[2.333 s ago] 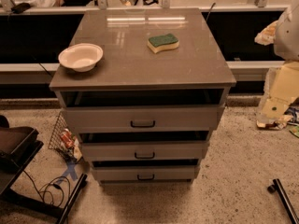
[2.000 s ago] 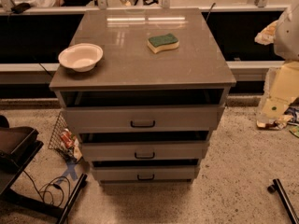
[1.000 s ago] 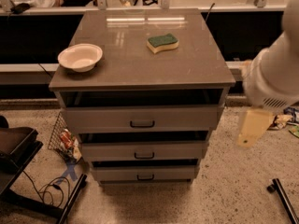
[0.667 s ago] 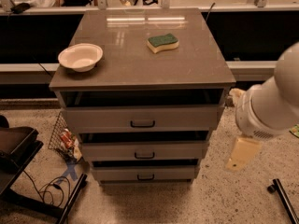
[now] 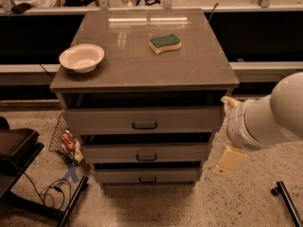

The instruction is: Open top drawer

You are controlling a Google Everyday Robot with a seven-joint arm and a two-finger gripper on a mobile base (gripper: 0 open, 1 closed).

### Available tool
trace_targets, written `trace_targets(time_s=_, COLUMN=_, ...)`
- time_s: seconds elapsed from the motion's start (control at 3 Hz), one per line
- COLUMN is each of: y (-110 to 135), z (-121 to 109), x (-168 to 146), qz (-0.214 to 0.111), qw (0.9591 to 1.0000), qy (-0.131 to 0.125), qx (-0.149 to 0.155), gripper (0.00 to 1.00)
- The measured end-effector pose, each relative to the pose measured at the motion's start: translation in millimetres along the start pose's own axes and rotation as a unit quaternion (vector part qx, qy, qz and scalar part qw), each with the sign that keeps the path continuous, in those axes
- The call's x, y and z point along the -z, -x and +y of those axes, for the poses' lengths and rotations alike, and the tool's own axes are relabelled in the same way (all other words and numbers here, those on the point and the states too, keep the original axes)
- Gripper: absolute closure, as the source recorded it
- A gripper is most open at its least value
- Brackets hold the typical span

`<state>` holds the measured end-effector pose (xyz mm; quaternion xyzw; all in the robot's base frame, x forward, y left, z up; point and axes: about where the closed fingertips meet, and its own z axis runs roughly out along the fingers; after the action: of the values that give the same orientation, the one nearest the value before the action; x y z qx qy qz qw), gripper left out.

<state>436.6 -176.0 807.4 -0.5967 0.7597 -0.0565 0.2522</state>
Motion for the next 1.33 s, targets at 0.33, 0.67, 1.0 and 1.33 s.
trace_targets(time_s=0.33, y=0.0, z=0.0, x=0.0, qz=0.000, qw=1.0000, qy=0.000, qx=0.000, gripper=0.00)
trace_targets(time_s=0.67, y=24.1, z=-4.2, x=-29.8, qz=-0.001, qw=0.9997, qy=0.014, qx=0.018, gripper=0.00)
trace_targets(time_s=1.0, y=48.7, z=-3.5, x=-68.8, qz=-0.002, qw=0.9987, qy=0.038, qx=0.034, gripper=0.00)
trace_targets(time_s=1.33, y=65.5, z=-0.2, x=-95.2, qz=0.001, qw=0.9974, qy=0.054, qx=0.047, gripper=0.00)
